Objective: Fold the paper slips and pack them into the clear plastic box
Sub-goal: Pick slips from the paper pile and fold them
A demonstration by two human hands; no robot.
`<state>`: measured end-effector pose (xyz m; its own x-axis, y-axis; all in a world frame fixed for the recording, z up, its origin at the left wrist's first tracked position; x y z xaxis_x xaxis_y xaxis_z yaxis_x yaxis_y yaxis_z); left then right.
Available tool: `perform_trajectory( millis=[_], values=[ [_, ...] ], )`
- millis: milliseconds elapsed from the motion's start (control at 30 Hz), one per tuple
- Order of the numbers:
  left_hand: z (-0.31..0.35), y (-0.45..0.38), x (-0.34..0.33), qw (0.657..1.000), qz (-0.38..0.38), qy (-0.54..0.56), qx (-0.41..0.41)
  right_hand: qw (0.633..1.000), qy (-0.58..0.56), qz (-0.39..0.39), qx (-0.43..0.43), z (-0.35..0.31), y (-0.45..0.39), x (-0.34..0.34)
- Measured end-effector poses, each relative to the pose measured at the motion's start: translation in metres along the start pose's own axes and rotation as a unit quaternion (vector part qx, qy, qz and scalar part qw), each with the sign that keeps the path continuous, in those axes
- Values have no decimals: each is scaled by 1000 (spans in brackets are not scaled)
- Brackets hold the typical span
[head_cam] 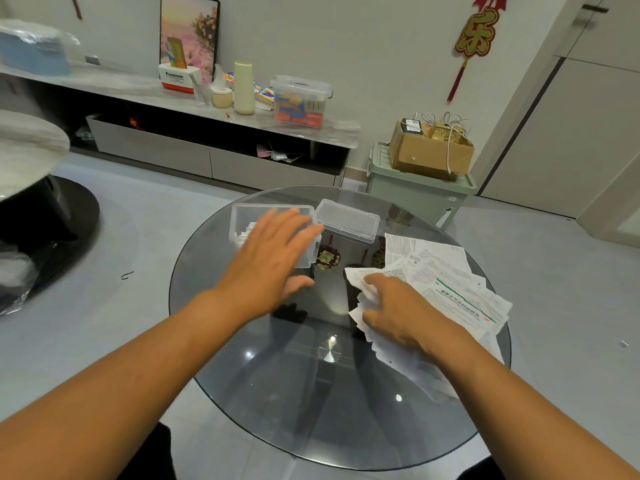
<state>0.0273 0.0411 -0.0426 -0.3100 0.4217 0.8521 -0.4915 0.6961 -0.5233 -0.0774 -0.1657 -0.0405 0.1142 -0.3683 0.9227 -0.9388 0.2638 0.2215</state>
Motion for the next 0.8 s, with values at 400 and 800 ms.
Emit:
perform_trajectory(
  millis=[400,800],
  values=[
    [41,26,-19,941,-249,222,51,964,8,140,228,-4,38,-40],
    [25,35,-8,891,-258,304,216,956,-286,41,43,34,29,-7]
  ],
)
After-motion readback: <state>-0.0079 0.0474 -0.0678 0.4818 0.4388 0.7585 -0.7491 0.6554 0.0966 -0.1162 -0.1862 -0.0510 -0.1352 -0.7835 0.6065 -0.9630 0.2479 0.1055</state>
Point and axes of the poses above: each hand's wrist, its own y-axis away from the middle knuckle, its own x-axis out of the back of the hand, z = x × y, the point moved 2 cm from there along -y, towards the middle knuckle, and after that the axes turned 2 degrees about -y, right-handed, at the moved point
